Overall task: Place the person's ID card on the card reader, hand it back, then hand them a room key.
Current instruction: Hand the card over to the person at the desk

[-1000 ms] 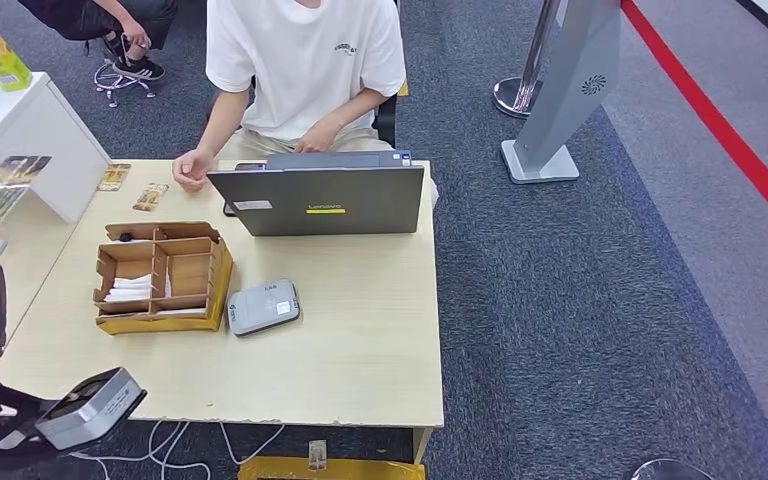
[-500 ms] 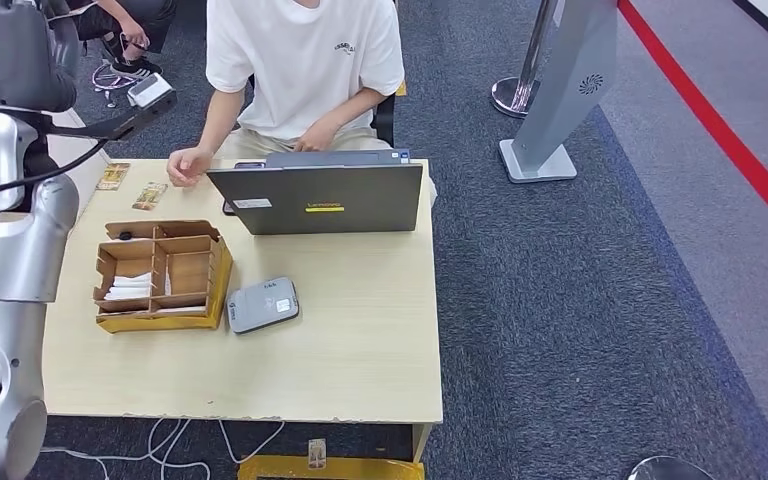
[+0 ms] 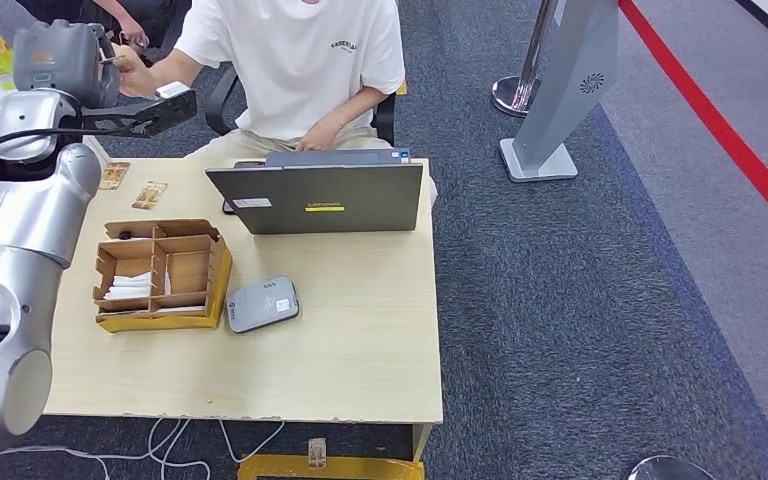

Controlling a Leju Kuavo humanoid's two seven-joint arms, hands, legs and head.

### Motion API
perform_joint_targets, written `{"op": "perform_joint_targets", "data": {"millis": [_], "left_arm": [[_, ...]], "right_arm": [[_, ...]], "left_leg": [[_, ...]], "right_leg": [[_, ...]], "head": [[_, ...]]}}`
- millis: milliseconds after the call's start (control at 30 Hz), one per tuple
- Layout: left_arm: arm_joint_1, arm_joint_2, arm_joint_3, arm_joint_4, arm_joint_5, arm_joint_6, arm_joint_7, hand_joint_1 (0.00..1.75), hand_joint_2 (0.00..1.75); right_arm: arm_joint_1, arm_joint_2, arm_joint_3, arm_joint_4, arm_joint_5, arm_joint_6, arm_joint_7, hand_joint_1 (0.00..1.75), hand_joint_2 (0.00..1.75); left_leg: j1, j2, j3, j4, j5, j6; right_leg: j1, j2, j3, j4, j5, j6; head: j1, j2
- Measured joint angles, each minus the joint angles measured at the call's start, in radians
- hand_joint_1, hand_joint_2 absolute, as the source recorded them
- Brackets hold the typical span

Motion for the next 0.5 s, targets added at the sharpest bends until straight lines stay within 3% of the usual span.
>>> {"op": "perform_joint_targets", "data": {"millis": [300,433,500], "left_arm": [[-0.002,-0.004,0.0,0.043,0.006,0.003,0.003,1.75,1.75],[-0.003,-0.004,0.0,0.054,0.008,0.008,0.003,0.0,1.75],[-0.003,-0.003,0.0,0.059,0.013,0.01,0.003,0.0,1.75]], "right_arm": [[0.0,0.0,0.0,0.0,0.001,0.0,0.0,0.0,1.75],[0.0,0.0,0.0,0.0,0.003,-0.002,0.0,0.0,1.75],[0.0,0.0,0.0,0.0,0.003,-0.004,0.001,0.0,1.75]], "left_leg": [[0.0,0.0,-0.001,0.0,0.0,0.0],[0.0,0.0,-0.001,0.0,0.0,0.0],[0.0,0.0,-0.002,0.0,0.0,0.0]], "right_leg": [[0.0,0.0,-0.001,0.0,0.0,0.0],[0.0,0.0,-0.001,0.0,0.0,0.0],[0.0,0.0,-0.001,0.0,0.0,0.0]], "head": [[0.0,0.0],[0.0,0.0],[0.0,0.0]]}}
